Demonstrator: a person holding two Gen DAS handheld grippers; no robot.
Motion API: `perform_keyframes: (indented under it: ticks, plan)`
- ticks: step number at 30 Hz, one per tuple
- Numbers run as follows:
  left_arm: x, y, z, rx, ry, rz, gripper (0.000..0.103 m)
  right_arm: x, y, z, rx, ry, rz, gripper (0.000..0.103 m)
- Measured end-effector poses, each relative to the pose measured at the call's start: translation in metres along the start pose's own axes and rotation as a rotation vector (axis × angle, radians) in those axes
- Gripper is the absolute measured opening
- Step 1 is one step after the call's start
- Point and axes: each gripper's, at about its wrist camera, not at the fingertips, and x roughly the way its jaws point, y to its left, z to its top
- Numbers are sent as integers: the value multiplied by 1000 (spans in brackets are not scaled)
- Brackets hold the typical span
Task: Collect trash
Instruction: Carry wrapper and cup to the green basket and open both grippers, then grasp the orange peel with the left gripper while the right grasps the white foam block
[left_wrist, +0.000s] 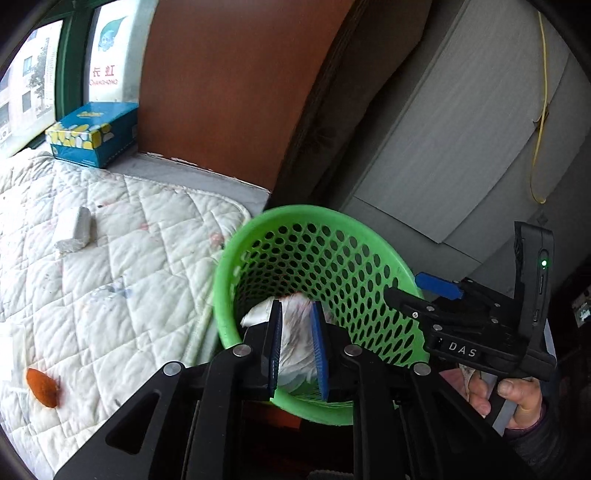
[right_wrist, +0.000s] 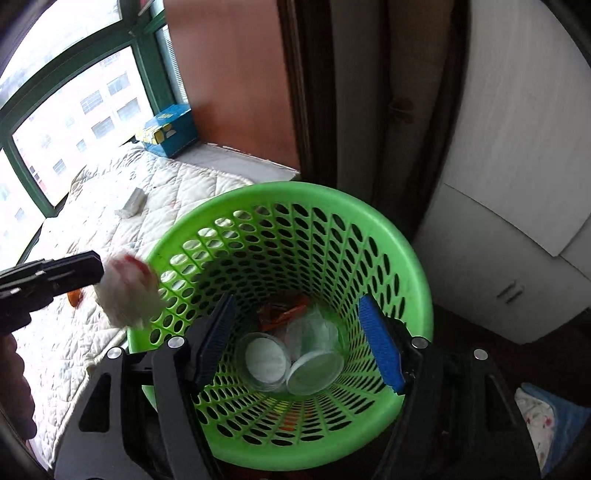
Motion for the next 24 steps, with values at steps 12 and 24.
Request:
perform_keyframes:
  ticks: [12,24]
  plan:
    - [-14,24,-16,-16,-18,122,35,-6,11,6,-5,-29,53,76]
    - [-63,141,-54,-171,-38,388,42,8,90,27,-126,-25,173,80]
